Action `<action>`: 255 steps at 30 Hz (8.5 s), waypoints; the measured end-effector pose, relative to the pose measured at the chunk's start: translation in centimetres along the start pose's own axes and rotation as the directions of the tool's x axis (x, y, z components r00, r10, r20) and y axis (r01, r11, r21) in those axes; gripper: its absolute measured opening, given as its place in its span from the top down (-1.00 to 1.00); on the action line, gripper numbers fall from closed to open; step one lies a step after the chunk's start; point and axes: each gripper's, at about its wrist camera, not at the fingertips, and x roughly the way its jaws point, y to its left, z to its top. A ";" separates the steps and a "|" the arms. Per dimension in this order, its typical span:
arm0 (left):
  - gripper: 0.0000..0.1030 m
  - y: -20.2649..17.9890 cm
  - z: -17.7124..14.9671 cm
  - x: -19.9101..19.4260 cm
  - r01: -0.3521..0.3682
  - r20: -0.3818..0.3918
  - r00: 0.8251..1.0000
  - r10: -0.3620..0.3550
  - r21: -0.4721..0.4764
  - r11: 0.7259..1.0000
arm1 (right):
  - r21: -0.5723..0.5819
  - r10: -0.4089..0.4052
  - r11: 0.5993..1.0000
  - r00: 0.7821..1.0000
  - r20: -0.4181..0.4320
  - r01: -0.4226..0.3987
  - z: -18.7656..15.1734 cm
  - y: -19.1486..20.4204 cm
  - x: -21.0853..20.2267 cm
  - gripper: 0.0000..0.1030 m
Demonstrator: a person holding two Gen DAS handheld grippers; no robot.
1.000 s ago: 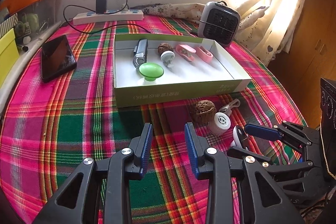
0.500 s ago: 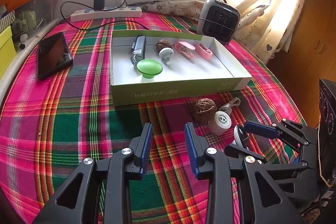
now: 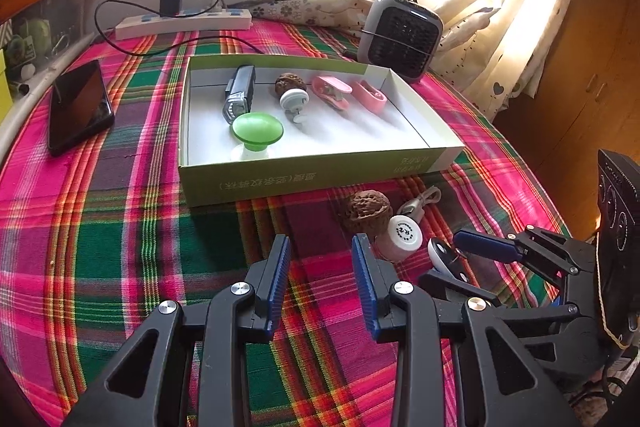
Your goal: Organize objects
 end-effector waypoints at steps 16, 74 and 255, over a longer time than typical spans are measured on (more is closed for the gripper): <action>0.30 -1.1 0.9 0.8 0.068 -0.007 0.998 -0.068 0.012 0.998 | 0.018 0.008 1.000 1.000 0.006 -0.008 -0.1 -1.0 -0.2 0.10; 0.44 -1.2 2.1 2.8 0.000 -0.018 1.000 0.000 -0.007 1.000 | 0.006 0.005 1.000 1.000 0.007 -0.005 -0.3 -1.2 -0.4 0.25; 0.44 0.0 7.5 3.9 -0.088 0.068 0.994 0.084 0.066 0.994 | -0.062 0.066 0.996 0.998 0.009 -0.066 12.9 -3.6 8.9 0.31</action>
